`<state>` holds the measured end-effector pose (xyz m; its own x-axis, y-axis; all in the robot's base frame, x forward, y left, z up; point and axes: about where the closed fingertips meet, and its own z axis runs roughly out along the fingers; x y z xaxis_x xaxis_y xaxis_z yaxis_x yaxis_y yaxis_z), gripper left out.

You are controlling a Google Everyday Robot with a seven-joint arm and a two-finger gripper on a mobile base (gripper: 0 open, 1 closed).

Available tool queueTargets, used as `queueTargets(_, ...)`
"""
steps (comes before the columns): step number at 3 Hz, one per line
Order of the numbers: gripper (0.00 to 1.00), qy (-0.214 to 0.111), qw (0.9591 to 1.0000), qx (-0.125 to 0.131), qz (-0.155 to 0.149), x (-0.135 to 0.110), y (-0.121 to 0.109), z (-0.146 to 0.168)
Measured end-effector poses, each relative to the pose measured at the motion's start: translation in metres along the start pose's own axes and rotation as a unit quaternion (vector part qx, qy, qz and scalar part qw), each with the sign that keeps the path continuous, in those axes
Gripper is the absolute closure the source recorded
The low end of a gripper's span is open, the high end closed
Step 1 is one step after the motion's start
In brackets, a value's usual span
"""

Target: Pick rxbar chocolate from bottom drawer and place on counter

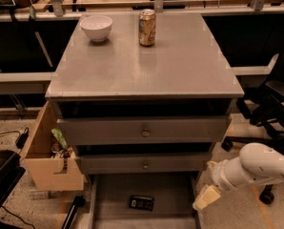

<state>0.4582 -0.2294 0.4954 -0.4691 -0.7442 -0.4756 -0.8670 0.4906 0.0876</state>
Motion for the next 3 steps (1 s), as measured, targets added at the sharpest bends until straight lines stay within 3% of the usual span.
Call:
queueTargets(1,0.0,-0.001,0.9998,-0.015,0.013,0.022,-0.004,0.064)
queueTargets(2,0.0,-0.013,0.9995,-0.007,0.029,0.046,0.013,0.109)
queueTargets(3,0.0,-0.023,0.9988,0.03,0.032,0.043,-0.005,0.113)
